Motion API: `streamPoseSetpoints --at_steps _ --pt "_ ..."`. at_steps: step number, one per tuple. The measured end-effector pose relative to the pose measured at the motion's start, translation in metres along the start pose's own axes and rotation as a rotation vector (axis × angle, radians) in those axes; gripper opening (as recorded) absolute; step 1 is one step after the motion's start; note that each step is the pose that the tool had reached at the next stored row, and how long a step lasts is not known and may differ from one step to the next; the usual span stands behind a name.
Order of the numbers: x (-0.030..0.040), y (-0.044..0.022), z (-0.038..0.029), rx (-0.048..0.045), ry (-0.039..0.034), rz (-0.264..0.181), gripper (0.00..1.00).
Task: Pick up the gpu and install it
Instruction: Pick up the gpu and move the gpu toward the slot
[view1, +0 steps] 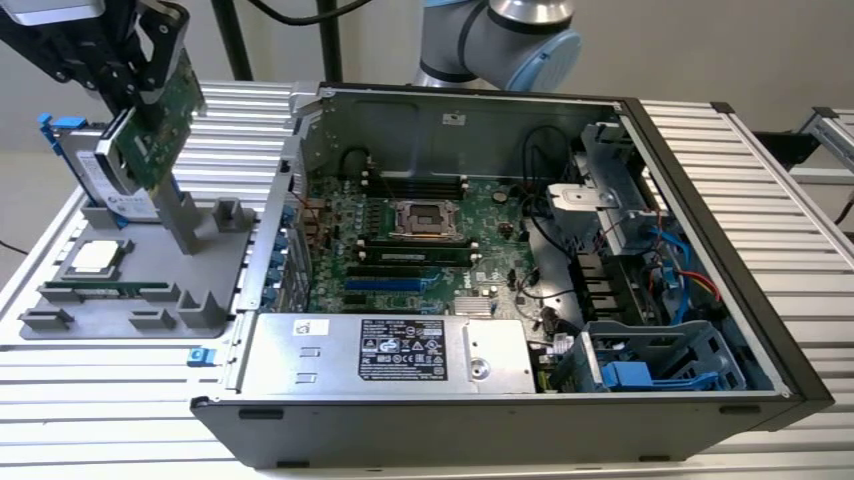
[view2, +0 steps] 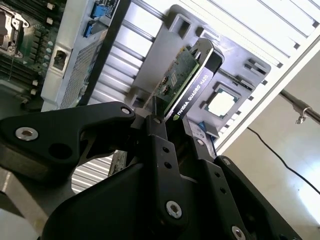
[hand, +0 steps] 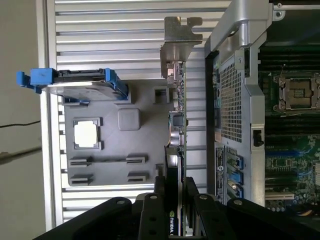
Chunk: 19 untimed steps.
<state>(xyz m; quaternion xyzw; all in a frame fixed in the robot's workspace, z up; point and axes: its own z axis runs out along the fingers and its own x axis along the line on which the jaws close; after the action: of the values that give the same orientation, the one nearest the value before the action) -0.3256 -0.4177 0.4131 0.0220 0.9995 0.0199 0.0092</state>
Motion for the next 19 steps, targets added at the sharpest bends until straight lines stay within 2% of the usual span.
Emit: streamPoseSetpoints --at_steps 8,19 --pt "-0.0055 0.0002 0.0001 0.0004 -0.0008 0.022 0.00" --pt "-0.0085 0.0004 0.0001 0.0005 -0.0010 0.025 0.00"
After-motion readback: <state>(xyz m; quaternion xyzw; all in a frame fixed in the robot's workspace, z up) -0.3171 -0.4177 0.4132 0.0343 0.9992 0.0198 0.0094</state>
